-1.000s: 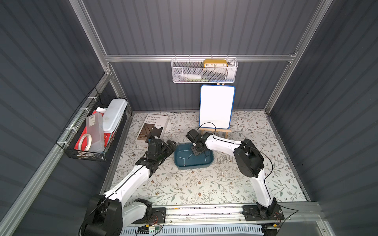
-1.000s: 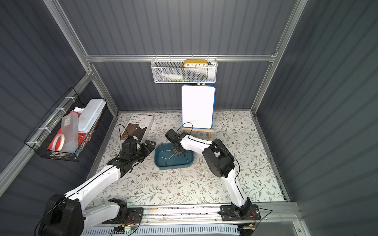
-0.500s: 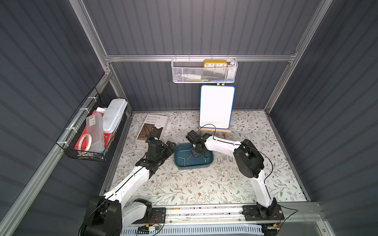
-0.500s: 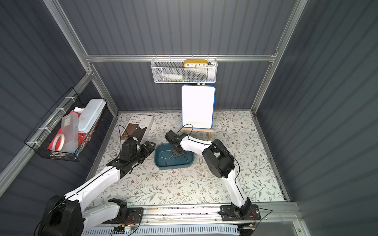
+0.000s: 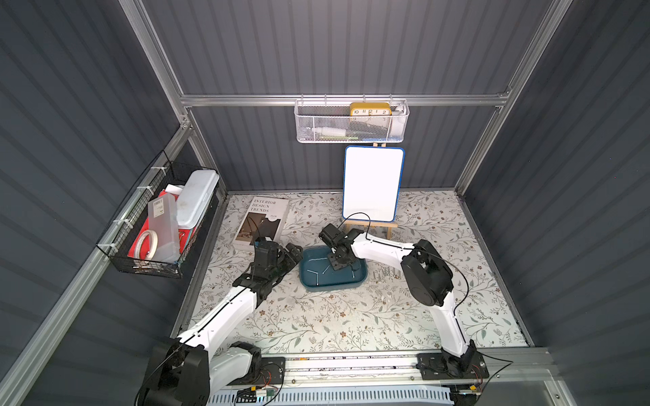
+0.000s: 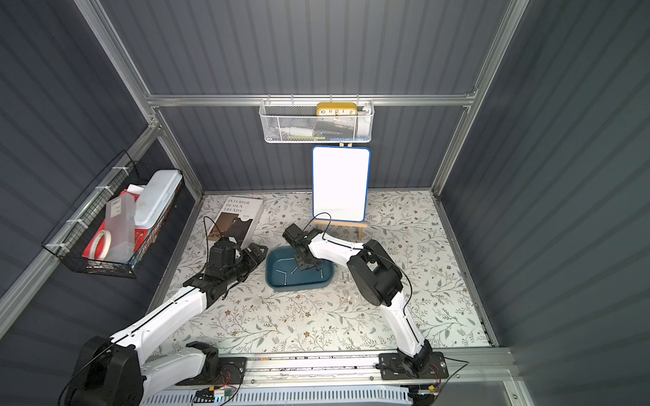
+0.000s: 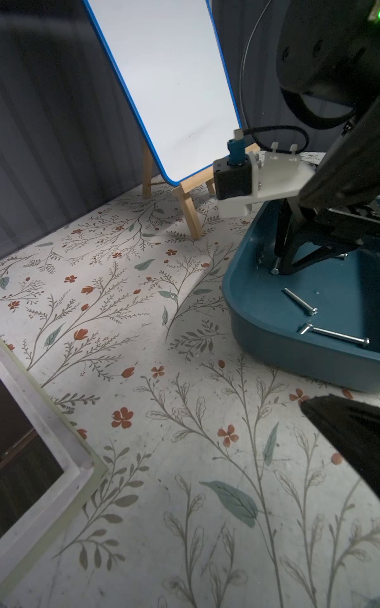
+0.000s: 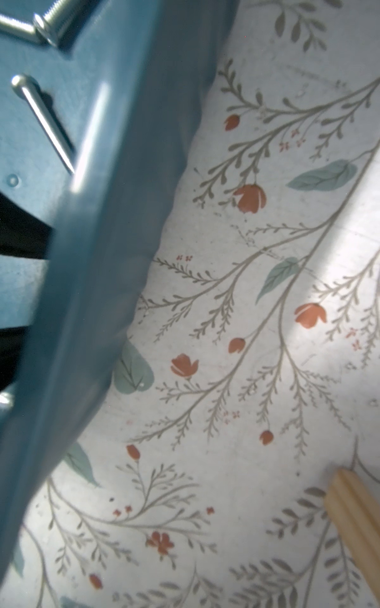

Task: Take out the screws from the storage box
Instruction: Pick up the screw from the storage box.

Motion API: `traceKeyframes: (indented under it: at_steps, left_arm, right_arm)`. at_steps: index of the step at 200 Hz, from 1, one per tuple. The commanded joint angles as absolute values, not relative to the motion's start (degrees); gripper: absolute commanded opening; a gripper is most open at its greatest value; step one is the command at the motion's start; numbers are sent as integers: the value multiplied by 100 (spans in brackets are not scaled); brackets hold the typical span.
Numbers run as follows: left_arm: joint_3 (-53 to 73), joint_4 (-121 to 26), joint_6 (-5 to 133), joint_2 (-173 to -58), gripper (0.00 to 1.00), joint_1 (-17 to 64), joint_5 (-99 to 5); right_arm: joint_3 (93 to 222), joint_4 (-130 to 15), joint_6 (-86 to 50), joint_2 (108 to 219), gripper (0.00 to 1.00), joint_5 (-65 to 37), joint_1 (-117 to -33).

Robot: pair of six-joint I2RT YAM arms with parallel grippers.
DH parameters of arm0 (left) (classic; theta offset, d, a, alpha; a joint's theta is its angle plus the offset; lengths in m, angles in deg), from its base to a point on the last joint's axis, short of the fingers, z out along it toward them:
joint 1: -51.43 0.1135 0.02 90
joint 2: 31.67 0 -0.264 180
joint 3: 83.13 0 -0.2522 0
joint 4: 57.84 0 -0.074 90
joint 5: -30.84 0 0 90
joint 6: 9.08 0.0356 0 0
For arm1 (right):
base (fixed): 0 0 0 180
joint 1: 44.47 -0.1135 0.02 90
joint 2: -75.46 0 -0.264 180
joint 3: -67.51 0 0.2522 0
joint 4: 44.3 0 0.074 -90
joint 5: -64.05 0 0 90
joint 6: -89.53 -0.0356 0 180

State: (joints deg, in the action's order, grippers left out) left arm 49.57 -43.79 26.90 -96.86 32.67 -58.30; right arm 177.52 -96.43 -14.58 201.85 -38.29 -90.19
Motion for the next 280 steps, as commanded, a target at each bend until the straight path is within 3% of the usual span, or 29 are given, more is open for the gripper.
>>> traceKeyframes:
  at_steps: [1,76,129,165,236,280]
  left_arm:
    - [5033,-4304,2678,-9630,93,3291,-5780]
    - [5066,-4277,2660,-9623,93,3289,-5842]
    - [5095,-4233,2634,-9553,93,3290,-5852]
    - [5094,-4166,2642,-9539,93,3289,-5872]
    - [5104,-4076,2608,-9350,93,3289,-5970]
    - [5152,-4071,2573,-9241,92,3291,-5981]
  right_arm:
    - [17916,-9897,-1417,20415,37,-4193,-9062]
    - [17908,-9794,-1189,20350,45,-4466,-9106]
    - [17797,-9459,-1268,20490,51,-4076,-9106]
    - [17646,-9254,-1372,20594,45,-4014,-9089]
    - [17445,-9357,-1535,20530,22,-3816,-9079]
    - [17156,-9355,-1619,20268,30,-3780,-9079]
